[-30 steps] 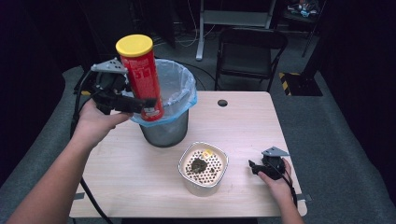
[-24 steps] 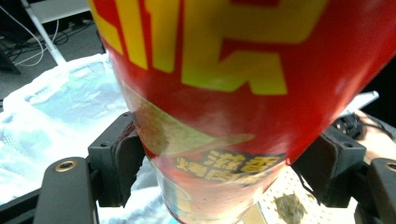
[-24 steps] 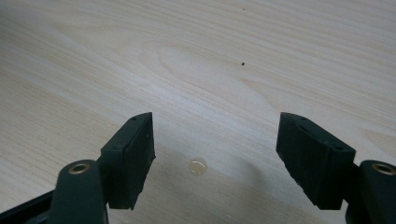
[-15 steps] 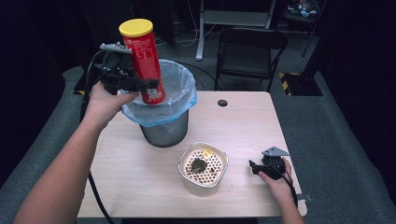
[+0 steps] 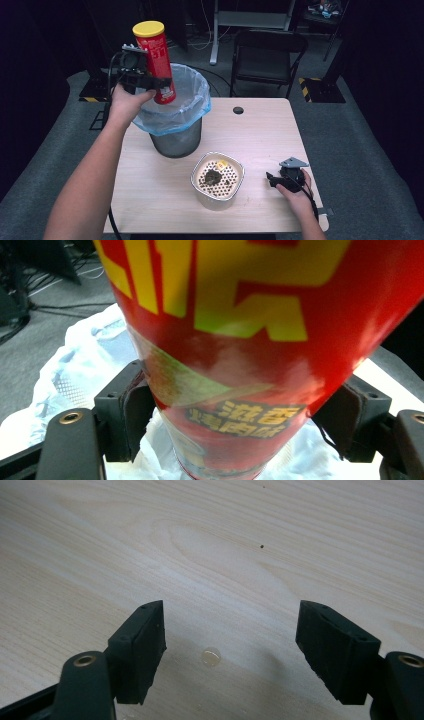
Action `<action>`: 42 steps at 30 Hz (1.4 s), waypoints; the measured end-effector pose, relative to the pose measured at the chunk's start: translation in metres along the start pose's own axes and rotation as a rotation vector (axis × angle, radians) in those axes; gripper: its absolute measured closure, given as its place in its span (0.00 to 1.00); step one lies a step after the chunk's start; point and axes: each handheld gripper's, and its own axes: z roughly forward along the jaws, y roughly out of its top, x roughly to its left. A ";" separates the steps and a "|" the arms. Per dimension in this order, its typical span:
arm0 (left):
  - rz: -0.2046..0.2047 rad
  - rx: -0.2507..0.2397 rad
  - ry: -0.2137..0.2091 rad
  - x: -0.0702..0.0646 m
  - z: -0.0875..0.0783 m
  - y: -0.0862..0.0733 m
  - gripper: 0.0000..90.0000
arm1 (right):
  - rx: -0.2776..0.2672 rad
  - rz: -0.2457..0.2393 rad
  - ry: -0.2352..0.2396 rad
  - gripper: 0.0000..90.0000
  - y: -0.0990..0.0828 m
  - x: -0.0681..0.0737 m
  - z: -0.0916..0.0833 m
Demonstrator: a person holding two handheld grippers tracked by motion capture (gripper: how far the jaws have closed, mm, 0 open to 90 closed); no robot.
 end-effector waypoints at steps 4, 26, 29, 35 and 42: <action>-0.029 0.003 0.034 0.003 0.010 -0.001 0.26 | 0.005 -0.010 0.005 0.30 0.000 0.000 0.000; -0.125 0.075 0.107 0.030 0.050 -0.016 0.26 | 0.015 -0.035 0.011 0.30 0.000 0.002 0.003; -0.112 0.091 0.122 0.032 0.051 -0.017 0.25 | 0.012 -0.031 0.007 0.30 0.000 0.002 0.004; -0.116 0.078 0.128 0.035 0.048 -0.017 0.18 | 0.016 -0.043 0.012 0.30 0.000 0.002 0.004; -0.119 0.067 0.119 0.035 0.040 -0.021 0.17 | 0.022 -0.045 0.021 0.30 0.000 0.003 0.003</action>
